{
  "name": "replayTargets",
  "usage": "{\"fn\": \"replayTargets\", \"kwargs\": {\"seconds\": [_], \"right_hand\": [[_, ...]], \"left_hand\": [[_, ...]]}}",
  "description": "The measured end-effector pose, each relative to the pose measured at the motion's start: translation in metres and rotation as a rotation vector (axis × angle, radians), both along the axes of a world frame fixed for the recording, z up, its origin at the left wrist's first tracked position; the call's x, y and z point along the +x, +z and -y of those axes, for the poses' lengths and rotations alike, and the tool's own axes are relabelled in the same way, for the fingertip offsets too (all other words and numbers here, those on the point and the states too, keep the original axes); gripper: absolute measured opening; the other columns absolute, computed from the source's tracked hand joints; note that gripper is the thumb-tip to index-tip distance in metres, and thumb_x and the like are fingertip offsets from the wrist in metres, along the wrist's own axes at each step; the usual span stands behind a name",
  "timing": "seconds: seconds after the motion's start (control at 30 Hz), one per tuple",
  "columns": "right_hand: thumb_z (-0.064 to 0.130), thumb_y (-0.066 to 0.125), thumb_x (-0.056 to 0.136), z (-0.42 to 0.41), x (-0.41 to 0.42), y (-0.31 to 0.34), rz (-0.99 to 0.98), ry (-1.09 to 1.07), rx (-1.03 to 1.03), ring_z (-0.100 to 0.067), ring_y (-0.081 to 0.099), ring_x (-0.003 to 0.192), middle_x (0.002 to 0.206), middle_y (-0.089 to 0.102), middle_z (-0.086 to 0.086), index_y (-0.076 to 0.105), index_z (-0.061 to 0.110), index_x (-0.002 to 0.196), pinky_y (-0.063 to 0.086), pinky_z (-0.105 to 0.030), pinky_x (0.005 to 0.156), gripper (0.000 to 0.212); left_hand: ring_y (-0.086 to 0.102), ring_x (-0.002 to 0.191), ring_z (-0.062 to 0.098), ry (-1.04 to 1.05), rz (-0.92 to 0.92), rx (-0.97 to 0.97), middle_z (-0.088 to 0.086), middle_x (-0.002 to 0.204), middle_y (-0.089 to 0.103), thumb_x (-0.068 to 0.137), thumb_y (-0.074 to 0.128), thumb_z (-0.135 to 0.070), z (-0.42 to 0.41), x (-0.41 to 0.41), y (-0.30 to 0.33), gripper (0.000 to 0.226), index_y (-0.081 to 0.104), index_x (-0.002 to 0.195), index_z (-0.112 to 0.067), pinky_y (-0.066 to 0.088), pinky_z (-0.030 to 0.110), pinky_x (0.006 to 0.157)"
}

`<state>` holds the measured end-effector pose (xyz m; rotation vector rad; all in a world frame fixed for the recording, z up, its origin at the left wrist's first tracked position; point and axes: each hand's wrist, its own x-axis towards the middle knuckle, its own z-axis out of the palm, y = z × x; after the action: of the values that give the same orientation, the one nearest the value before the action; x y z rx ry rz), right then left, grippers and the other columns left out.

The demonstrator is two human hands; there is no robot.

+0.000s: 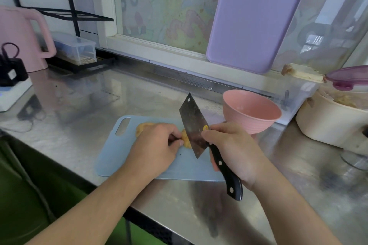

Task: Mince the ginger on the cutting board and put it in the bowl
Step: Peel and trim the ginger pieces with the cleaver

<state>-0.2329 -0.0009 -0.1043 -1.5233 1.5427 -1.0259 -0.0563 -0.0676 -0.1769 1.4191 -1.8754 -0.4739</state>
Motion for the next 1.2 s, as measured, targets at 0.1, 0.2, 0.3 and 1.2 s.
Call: {"fn": "replayTargets", "kwargs": {"seconds": [0.1,0.2,0.3,1.2], "right_hand": [[0.015,0.056,0.099,0.000,0.001,0.000,-0.024,0.006,0.002,-0.020,0.044,0.039,0.049,0.050,-0.019,0.053,-0.014,0.075,0.032,-0.025,0.045,0.038],[0.015,0.056,0.099,0.000,0.003,-0.001,-0.026,0.003,0.006,-0.021,0.043,0.040,0.048,0.050,-0.019,0.054,-0.014,0.075,0.032,-0.027,0.047,0.038],[0.015,0.056,0.098,0.001,0.006,-0.001,-0.047,-0.005,0.008,-0.021,0.043,0.040,0.047,0.051,-0.018,0.052,-0.012,0.071,0.032,-0.028,0.048,0.039],[0.012,0.060,0.097,0.003,0.011,-0.005,-0.030,0.010,0.048,-0.020,0.037,0.040,0.050,0.041,-0.015,0.052,0.009,0.059,0.030,-0.023,0.044,0.039]], "left_hand": [[0.065,0.078,-0.002,-0.006,-0.006,-0.013,-0.018,0.079,0.071,0.090,0.078,-0.024,0.001,0.001,-0.001,0.005,0.077,0.089,-0.029,0.058,0.028,0.078],[0.064,0.077,0.000,0.000,0.008,-0.026,-0.017,0.077,0.070,0.090,0.076,-0.023,0.001,0.001,-0.002,0.007,0.077,0.087,-0.029,0.058,0.031,0.077],[0.064,0.077,0.001,0.001,0.010,-0.038,-0.017,0.077,0.070,0.091,0.076,-0.022,0.002,0.001,-0.002,0.008,0.077,0.087,-0.029,0.058,0.032,0.077],[0.061,0.077,-0.003,-0.014,0.027,-0.085,-0.023,0.075,0.061,0.091,0.073,-0.023,-0.003,0.003,0.002,0.012,0.075,0.098,-0.033,0.057,0.027,0.080]]}}
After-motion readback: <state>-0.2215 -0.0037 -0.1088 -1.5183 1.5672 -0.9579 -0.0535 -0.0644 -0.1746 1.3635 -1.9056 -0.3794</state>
